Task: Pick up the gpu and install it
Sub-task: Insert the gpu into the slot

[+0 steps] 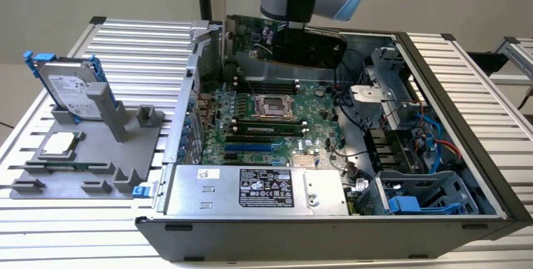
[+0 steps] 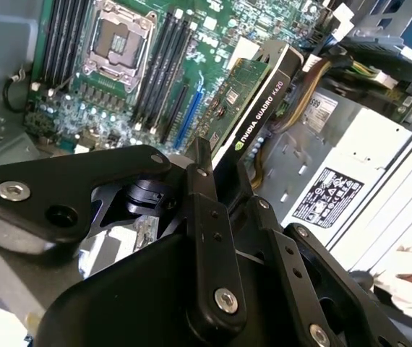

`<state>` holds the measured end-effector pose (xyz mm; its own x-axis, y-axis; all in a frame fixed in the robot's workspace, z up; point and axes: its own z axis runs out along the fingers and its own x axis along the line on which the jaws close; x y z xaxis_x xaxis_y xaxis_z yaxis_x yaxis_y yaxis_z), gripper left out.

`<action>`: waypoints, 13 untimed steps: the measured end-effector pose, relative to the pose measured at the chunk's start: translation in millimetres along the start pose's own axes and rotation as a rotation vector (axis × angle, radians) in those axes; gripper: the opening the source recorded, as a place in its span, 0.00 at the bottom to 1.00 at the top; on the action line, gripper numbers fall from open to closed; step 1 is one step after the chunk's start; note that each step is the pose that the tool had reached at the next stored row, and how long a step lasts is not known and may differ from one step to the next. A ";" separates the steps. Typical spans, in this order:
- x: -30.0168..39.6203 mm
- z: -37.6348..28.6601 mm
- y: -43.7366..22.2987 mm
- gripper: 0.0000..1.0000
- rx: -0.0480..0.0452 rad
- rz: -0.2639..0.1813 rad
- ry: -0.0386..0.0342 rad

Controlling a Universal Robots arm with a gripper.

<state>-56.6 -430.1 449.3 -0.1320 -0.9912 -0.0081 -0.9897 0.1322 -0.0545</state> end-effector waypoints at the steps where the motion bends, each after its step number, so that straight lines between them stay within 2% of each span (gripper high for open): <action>1: 0.0 -0.1 0.0 0.00 -0.0001 -0.007 -0.0003; 13: 0.0 -0.4 0.0 0.00 -0.0006 -0.076 -0.0041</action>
<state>-56.6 -430.0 449.7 -0.0558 -0.9984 -0.0081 -0.9969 0.0561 -0.0545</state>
